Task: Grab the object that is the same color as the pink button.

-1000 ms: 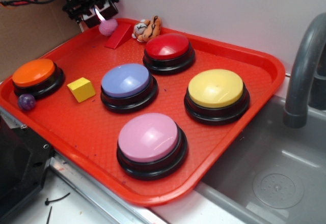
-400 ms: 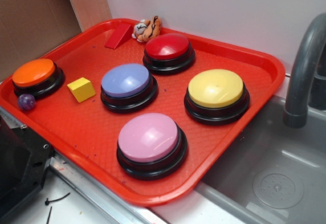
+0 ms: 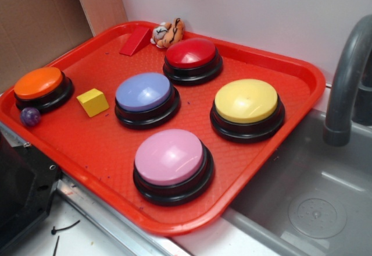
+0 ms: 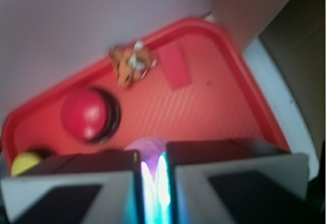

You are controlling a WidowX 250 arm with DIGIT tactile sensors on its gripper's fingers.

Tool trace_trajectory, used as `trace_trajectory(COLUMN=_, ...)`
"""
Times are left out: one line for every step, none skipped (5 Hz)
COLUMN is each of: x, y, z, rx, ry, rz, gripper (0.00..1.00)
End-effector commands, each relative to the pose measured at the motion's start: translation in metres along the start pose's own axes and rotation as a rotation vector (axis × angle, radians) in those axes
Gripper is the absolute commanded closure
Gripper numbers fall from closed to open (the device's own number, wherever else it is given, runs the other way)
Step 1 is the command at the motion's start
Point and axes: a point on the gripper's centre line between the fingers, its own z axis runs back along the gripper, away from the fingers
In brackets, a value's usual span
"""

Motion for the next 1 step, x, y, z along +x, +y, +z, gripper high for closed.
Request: trace_trajectory(x=-0.0142, y=-0.0209, z=0.0344, rx=0.015, ry=0.059, rz=-0.228, gripper=1.00)
